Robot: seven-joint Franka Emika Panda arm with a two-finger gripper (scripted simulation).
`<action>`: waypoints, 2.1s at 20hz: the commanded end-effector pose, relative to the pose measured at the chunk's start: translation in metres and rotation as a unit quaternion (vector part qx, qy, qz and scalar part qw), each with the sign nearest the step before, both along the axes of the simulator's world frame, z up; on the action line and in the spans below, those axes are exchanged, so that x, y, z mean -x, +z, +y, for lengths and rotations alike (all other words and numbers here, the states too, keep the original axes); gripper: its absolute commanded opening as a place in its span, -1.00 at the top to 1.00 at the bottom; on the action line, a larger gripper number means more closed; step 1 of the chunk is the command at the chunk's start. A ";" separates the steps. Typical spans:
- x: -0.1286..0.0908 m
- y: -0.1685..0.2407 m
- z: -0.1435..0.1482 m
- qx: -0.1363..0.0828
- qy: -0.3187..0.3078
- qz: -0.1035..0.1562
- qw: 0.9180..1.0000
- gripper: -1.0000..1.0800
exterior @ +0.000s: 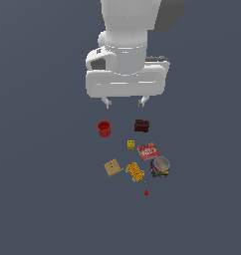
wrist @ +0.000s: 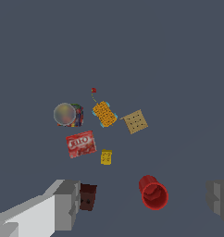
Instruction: Pick up a designated object from a clutter of objects.
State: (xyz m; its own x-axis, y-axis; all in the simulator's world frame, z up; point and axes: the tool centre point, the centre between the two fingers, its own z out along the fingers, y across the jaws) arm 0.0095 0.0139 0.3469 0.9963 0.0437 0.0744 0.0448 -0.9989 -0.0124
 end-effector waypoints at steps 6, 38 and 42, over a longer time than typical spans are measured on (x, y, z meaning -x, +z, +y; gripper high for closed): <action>-0.003 0.002 0.002 -0.002 0.007 -0.004 1.000 -0.92; 0.014 -0.176 0.027 0.004 -0.024 0.020 1.000 -0.92; 0.029 -0.215 0.032 0.005 -0.032 0.026 0.999 -0.92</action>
State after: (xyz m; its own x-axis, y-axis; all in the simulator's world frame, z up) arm -0.0137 0.0439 0.1458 0.9996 -0.0138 0.0256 -0.0137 -0.9999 -0.0040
